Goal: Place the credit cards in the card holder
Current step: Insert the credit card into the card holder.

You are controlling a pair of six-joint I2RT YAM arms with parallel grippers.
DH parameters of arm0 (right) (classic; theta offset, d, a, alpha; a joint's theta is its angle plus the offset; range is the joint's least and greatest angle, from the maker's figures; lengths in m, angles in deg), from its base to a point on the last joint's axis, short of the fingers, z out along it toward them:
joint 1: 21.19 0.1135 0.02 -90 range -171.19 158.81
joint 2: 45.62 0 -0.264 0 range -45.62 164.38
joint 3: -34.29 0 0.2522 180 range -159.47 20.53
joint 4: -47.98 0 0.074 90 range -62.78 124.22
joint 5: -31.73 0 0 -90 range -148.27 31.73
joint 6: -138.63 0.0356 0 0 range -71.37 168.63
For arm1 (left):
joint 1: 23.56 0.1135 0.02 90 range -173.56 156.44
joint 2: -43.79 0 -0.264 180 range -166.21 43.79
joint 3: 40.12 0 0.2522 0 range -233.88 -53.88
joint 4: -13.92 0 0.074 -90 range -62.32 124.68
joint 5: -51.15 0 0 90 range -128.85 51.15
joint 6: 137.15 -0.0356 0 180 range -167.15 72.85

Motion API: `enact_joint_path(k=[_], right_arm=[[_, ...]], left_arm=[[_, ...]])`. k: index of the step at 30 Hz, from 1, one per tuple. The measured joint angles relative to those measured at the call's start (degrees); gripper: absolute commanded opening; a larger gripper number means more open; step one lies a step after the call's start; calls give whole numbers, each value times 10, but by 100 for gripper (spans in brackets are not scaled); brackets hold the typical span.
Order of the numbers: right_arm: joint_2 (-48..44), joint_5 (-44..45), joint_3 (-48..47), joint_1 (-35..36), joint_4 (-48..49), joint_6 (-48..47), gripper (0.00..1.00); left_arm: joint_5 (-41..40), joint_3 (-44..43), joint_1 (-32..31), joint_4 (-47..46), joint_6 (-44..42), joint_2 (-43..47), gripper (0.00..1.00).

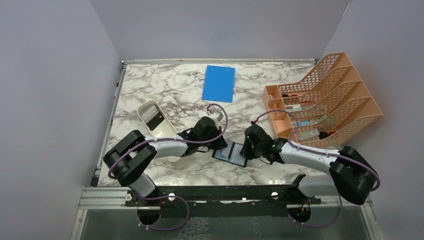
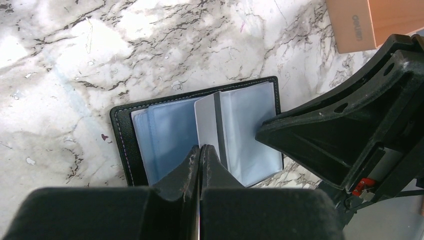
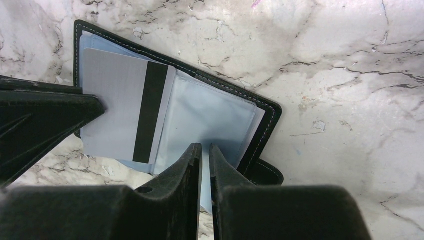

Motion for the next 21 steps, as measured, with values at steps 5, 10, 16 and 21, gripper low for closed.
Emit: enact_joint_path(k=[5,10,16,21], right_arm=[[0,0,0,0,0,0,17],[0,0,0,0,0,0,17],[1,0,0,0,0,0,17],[1,3,-3,0,-6,2,19]], left_arm=[[1,5,0,-13,0,-5,0],[5,7,0,-21,-1,-6,0],[6,10,0,-21,-2,-3,0],[-1,35,0,-21,-2,20,0]])
